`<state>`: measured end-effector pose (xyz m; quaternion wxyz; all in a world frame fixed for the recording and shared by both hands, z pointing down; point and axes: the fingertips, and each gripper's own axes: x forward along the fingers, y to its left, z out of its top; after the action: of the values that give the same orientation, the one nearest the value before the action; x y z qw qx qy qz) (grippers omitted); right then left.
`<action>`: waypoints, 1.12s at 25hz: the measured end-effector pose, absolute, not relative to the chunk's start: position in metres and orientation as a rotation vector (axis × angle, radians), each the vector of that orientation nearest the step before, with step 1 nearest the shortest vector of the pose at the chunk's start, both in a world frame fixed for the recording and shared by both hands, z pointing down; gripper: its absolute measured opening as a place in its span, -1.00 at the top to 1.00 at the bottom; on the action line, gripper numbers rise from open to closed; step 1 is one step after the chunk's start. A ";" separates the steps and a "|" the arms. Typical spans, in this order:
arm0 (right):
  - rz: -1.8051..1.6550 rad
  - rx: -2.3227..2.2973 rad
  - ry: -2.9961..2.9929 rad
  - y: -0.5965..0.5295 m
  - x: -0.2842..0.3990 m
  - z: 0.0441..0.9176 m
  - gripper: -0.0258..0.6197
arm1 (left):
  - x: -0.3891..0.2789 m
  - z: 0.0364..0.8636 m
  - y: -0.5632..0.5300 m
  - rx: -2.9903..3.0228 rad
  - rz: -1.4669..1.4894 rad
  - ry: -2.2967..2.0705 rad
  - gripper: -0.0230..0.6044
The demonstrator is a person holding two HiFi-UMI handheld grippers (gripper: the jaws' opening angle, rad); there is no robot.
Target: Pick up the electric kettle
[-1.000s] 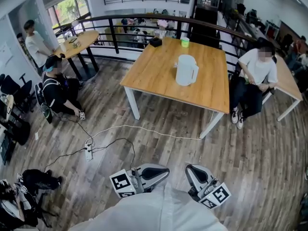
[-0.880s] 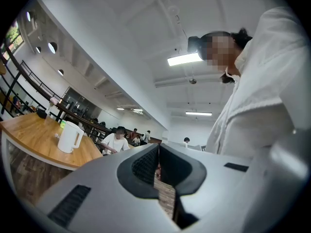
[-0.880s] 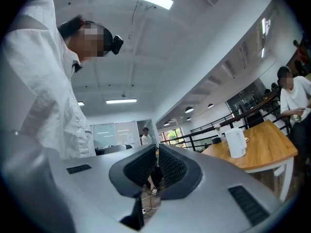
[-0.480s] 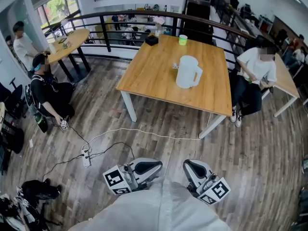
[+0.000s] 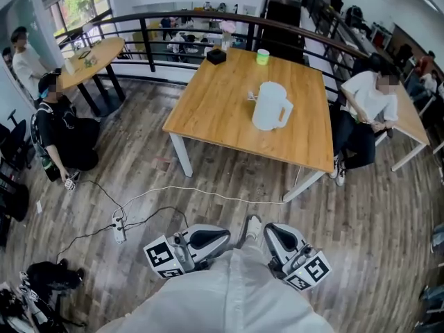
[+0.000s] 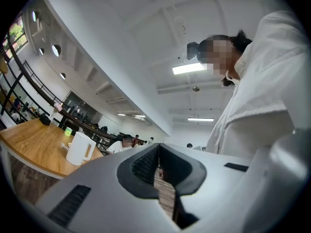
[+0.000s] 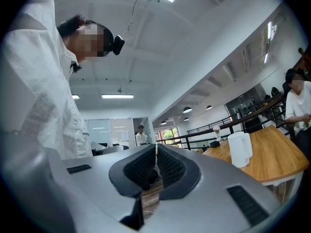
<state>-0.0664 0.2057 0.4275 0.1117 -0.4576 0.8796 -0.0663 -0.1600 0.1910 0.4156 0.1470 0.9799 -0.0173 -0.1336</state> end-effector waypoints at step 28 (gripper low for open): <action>-0.268 -1.300 2.549 0.033 0.085 0.431 0.87 | -0.009 0.409 0.022 2.765 -0.376 -0.055 0.90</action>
<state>0.0847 0.0333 0.4305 0.1334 -0.4482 0.8791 -0.0925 -0.0094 0.0225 0.4087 0.1744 0.9755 -0.0195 -0.1327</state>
